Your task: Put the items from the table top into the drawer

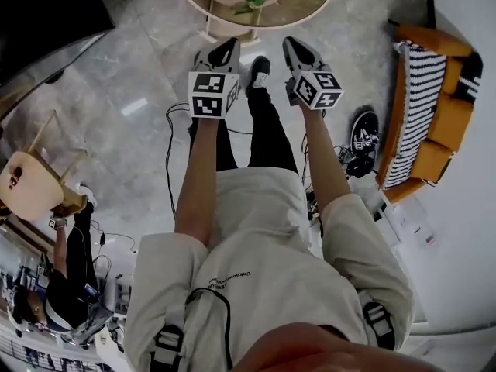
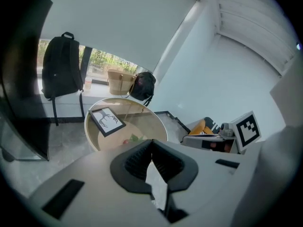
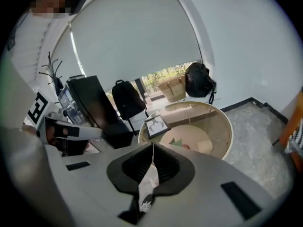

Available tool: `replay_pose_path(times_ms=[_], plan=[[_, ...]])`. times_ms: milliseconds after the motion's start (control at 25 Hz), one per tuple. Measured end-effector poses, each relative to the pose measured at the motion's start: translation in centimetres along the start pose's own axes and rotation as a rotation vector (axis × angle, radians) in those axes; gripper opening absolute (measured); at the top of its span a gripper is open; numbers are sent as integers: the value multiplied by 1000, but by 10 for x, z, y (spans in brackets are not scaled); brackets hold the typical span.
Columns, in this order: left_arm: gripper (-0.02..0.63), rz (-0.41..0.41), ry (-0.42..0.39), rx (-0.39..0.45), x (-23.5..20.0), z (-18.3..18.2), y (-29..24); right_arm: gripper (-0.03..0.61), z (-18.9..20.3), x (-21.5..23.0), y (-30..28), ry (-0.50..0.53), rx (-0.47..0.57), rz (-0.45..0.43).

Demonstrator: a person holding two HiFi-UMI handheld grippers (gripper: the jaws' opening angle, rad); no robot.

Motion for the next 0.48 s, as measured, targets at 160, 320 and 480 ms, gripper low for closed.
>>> replay_pose_path(times_ms=[160,320,480], plan=[[21,-21,13,-21,-10,16,-13,34,7,22,-36,89,-75,-33],[21,-95,57,-3,-7,24,-27,34,18,47,-69,220,-187,-85],[21,-147,71,-1,0,37,-61,35,28,73,-106,429,-287,-157]])
Point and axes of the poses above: the fingertips, and each gripper's own axes: y backward along the fingers, x to its right, z out of its underside, the point moved 2 cm from there along y, backward along the fingers, and after that the axes turned 8 degrees about -x, right-handed, at the moved point
